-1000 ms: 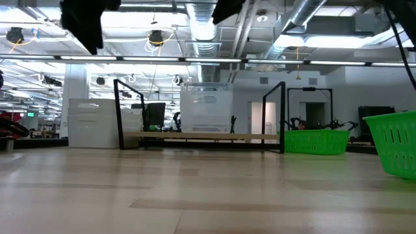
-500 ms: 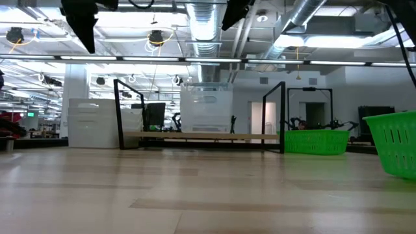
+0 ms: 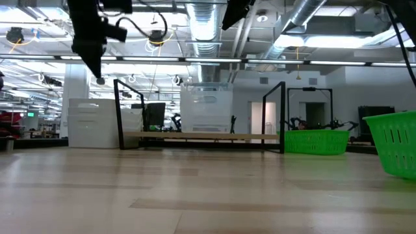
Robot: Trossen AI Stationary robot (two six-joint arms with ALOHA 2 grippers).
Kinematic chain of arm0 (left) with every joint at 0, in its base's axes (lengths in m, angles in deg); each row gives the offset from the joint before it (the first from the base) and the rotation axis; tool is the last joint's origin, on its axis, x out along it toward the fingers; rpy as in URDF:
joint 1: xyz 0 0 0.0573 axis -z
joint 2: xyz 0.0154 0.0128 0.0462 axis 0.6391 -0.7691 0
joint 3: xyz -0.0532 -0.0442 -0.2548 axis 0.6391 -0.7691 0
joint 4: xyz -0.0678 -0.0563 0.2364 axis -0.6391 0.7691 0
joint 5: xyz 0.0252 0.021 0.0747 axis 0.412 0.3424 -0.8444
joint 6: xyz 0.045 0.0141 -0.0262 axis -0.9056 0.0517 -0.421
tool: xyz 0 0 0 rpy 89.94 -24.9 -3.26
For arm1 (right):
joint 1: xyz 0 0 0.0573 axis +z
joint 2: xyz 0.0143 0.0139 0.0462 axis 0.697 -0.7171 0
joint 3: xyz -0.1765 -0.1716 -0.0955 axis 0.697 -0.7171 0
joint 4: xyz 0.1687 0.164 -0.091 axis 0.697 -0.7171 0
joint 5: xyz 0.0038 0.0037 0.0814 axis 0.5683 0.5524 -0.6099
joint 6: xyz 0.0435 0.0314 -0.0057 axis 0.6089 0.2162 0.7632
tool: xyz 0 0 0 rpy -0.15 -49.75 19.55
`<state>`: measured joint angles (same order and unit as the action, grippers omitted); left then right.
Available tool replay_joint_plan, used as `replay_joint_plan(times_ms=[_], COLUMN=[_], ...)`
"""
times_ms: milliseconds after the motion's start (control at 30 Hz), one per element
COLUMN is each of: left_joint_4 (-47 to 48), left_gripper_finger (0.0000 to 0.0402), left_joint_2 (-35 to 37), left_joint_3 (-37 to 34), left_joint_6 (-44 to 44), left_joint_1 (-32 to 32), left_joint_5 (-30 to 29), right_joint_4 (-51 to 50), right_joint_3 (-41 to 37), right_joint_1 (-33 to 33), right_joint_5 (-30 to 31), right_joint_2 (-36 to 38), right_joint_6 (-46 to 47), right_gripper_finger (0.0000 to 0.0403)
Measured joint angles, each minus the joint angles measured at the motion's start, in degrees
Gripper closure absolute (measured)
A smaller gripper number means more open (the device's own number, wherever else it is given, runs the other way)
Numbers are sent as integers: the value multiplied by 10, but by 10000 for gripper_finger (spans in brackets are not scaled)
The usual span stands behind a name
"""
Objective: Stack baskets on shelf by color
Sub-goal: Put the stacked white bins on the shelf
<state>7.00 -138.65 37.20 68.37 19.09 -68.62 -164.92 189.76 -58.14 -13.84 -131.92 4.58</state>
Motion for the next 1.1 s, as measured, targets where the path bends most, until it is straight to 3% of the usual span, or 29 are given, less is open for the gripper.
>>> replay_joint_plan(times_ms=[333,667,967,1100], left_joint_4=[-60,-5,118,151], left_gripper_finger=[401,401,401,401], left_joint_2=[-24,-25,-25,-25], left_joint_3=[-60,-79,-70,-70], left_joint_6=[-72,-112,-37,14], left_joint_1=[-82,-105,-98,-81], left_joint_5=[-3,129,249,340], right_joint_4=[0,0,5,7], right_joint_3=[0,0,1,1], right_joint_1=[0,2,9,13], right_joint_5=[-1,-3,-4,-3], right_joint_2=[0,0,0,0], right_joint_6=[12,29,29,30], right_gripper_finger=[234,242,243,243])
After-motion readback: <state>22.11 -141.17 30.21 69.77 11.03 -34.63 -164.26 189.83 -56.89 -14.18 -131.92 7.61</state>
